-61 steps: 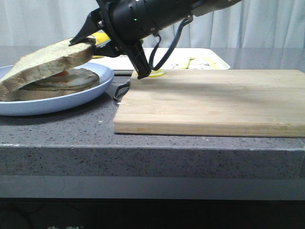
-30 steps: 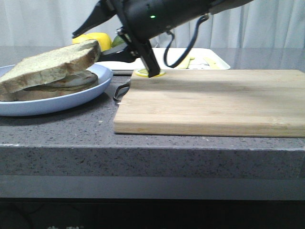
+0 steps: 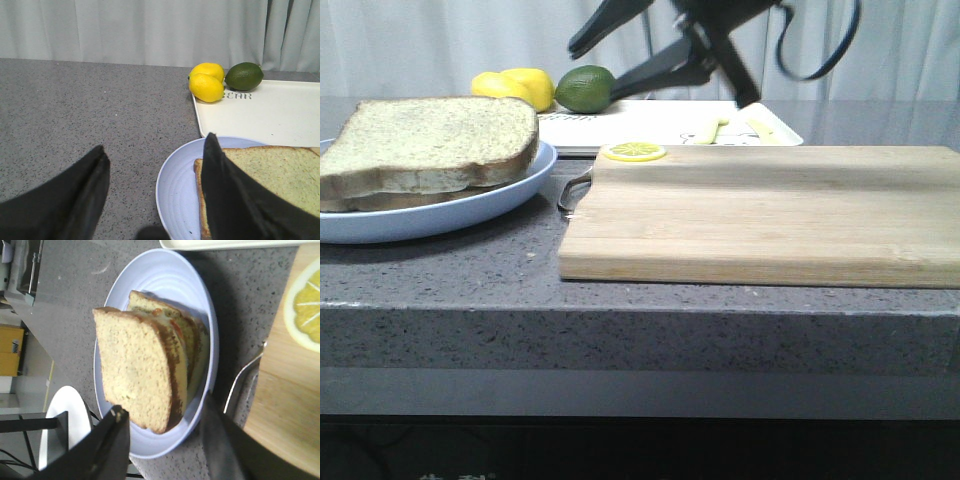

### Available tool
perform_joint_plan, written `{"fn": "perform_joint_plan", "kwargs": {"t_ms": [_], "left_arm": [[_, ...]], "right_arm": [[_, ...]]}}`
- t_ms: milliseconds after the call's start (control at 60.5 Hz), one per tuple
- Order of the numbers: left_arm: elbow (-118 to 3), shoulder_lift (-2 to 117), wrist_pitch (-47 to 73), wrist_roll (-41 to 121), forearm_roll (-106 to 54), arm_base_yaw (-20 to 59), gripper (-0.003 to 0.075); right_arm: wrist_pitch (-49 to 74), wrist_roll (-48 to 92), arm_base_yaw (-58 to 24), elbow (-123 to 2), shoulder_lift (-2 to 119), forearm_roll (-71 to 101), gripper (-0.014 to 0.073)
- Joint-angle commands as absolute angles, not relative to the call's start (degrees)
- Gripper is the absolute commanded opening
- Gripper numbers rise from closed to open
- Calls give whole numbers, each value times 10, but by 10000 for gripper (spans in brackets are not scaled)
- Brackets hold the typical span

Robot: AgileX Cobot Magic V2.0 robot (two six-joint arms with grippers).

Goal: Place bread and move sandwich to tray
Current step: 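Lower the bread onto the egg and open the right gripper, then raise the right gripper away from the sandwich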

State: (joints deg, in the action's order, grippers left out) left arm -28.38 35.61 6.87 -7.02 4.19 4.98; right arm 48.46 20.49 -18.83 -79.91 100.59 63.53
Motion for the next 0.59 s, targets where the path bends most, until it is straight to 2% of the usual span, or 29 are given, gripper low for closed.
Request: {"fn": "perform_joint_plan", "kwargs": {"t_ms": [0, 132, 314, 578], "left_arm": [[-306, 359, 21, -73, 39, 53, 398], [-306, 359, 21, -73, 39, 53, 398], [-306, 359, 21, -73, 39, 53, 398], [-306, 359, 21, -73, 39, 53, 398]], "right_arm": [[508, 207, -176, -820, 941, 619, 200], [535, 207, -146, -820, 898, 571, -78], [566, 199, -88, -820, 840, 477, -59], [509, 58, -31, -743, 724, 140, -59]]}}
